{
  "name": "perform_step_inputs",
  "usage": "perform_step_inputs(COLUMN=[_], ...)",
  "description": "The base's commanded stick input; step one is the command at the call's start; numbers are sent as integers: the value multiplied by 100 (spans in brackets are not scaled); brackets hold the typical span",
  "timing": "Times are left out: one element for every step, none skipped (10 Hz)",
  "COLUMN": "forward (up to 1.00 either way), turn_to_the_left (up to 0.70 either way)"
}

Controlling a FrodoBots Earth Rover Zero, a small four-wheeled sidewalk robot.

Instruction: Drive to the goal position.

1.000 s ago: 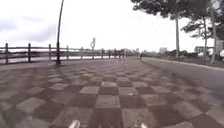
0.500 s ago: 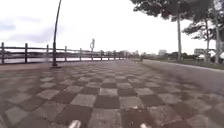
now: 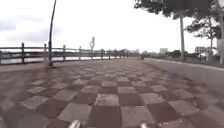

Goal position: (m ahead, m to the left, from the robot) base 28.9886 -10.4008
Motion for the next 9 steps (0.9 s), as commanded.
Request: perform_step_inputs(forward=[70,70,70,70,70,70,70,70,70], turn_to_the_left=[2,2,2,2,2,3,3,3,3])
